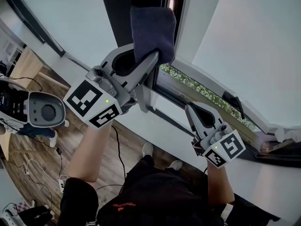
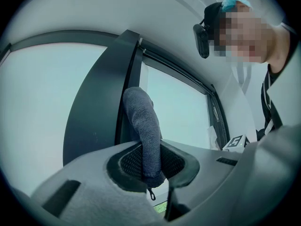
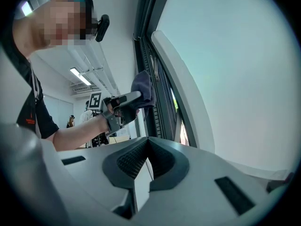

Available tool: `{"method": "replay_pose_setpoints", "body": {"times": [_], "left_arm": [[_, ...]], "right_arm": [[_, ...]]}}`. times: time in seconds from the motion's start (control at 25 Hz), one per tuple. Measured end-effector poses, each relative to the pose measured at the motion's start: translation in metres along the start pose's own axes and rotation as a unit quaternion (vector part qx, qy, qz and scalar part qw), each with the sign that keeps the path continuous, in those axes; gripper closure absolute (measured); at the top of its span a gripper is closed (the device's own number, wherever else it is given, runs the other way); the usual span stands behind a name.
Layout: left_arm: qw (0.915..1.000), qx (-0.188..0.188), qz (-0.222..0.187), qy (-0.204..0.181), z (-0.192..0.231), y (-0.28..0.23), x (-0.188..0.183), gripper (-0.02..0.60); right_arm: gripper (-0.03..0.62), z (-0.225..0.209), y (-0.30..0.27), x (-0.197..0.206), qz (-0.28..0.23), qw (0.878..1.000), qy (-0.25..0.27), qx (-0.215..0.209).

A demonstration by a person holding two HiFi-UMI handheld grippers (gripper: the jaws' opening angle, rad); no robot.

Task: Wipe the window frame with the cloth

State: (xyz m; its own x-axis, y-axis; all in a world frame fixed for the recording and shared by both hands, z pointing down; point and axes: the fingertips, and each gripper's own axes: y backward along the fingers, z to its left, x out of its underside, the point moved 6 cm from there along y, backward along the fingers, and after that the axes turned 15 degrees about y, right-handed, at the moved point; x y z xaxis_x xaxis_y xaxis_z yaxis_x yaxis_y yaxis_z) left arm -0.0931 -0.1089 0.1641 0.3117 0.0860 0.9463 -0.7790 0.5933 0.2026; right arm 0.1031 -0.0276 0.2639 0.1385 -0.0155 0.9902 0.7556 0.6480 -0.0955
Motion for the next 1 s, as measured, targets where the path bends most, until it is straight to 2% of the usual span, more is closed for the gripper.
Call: {"method": "replay_pose_setpoints", "body": {"times": [0.52,1.0], "left_arm": [[0.9984,-0.01,0.026,0.05,0.017,0.003,0.057,0.52],[0.9929,-0.024,0.052,0.104,0.032,0.011,0.118,0.52]], "right_arm": [[0.591,0.0,-0.01,0.025,0.016,1.0,-0.025,0.002],[0.591,-0.004,-0.014,0.058,0.044,0.998,-0.054,0.006]]}}
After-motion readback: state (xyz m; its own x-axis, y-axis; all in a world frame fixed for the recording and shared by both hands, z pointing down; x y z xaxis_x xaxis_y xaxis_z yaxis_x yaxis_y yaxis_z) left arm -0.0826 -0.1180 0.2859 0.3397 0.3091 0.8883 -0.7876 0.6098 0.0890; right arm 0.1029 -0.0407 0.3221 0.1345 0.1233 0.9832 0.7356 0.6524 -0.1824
